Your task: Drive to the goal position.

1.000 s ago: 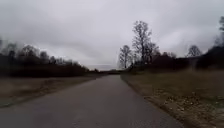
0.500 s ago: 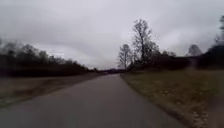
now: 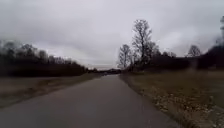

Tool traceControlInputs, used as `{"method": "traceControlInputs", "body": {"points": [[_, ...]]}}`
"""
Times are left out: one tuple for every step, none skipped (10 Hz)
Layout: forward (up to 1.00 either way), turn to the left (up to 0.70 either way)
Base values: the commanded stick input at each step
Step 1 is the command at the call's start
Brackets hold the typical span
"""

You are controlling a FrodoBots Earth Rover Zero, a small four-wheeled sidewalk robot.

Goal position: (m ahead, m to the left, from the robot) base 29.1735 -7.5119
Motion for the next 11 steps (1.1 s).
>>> {"method": "traceControlInputs", "body": {"points": [[0.70,0.00],[0.70,0.00],[0.70,0.00],[0.70,0.00],[0.70,0.00],[0.70,0.01],[0.70,0.09],[0.70,0.34],[0.70,0.19],[0.70,0.00],[0.70,0.00]]}}
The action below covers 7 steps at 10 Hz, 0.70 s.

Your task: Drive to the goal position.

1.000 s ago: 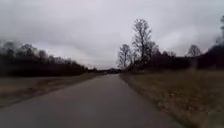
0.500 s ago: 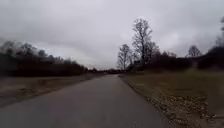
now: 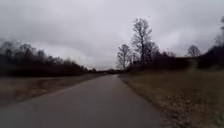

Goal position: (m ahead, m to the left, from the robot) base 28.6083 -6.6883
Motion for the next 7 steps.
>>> {"method": "traceControlInputs", "body": {"points": [[0.70,0.00],[0.70,0.00],[0.70,0.00],[0.70,0.00],[0.70,0.00],[0.70,0.00],[0.70,0.00]]}}
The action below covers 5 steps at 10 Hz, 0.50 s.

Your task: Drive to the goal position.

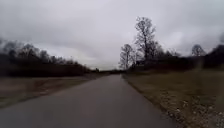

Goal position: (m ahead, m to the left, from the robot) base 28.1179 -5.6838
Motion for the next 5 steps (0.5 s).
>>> {"method": "traceControlInputs", "body": {"points": [[0.70,0.00],[0.70,0.00],[0.70,0.00],[0.70,0.00],[0.70,0.00]]}}
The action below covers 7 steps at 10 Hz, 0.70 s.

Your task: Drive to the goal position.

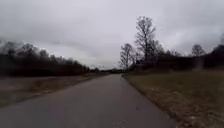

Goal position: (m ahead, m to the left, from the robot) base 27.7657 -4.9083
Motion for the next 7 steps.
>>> {"method": "traceControlInputs", "body": {"points": [[0.70,0.00],[0.70,0.00],[0.70,0.00],[0.70,0.00],[0.70,0.00],[0.70,0.00],[0.70,0.00]]}}
